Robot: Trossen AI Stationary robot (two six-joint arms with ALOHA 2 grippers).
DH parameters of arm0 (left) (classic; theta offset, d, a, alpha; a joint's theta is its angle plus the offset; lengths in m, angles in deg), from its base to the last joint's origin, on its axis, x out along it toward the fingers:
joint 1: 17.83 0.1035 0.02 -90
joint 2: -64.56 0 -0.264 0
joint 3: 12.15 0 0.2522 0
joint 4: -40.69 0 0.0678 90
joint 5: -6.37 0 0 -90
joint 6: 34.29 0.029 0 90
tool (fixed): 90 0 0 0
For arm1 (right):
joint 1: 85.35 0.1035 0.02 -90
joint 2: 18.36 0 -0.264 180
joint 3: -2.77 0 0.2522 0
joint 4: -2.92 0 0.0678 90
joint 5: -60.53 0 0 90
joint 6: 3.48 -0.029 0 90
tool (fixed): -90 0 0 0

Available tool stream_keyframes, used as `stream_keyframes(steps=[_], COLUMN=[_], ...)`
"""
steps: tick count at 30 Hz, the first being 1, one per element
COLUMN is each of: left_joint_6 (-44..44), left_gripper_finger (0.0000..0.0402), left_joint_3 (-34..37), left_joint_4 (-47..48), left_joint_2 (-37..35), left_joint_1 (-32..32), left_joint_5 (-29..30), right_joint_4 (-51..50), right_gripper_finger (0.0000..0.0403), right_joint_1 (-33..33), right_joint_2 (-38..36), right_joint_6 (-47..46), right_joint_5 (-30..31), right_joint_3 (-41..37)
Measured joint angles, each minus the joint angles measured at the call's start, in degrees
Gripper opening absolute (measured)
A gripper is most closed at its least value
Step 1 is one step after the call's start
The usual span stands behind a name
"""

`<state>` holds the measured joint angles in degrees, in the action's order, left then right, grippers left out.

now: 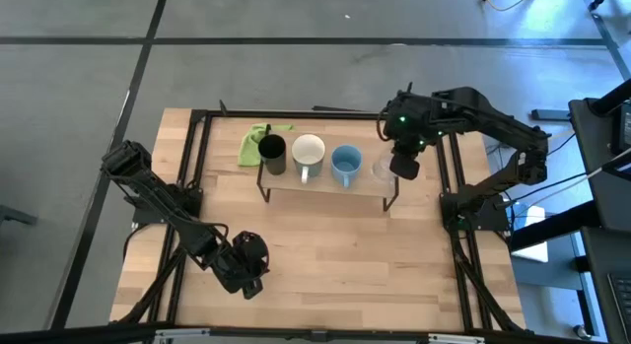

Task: Stack small to large cups/mugs on shelf
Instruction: Put the transparent mug on the shelf

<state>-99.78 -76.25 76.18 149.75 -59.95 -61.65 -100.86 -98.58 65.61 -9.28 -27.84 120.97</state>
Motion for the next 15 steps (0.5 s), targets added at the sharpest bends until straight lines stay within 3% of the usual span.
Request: stream_keyframes(steps=[15], left_joint_6=[-0.7], left_gripper_finger=[0.0066], left_joint_3=[0.0], left_joint_4=[-0.2], left_joint_2=[0.0], left_joint_1=[0.0], left_joint_5=[0.1], right_joint_4=[0.1], right_gripper_finger=[0.001], right_joint_1=[1.6], right_joint_2=[7.5], right_joint_6=[6.7], right_joint_5=[-1.3], right_joint_3=[1.3])
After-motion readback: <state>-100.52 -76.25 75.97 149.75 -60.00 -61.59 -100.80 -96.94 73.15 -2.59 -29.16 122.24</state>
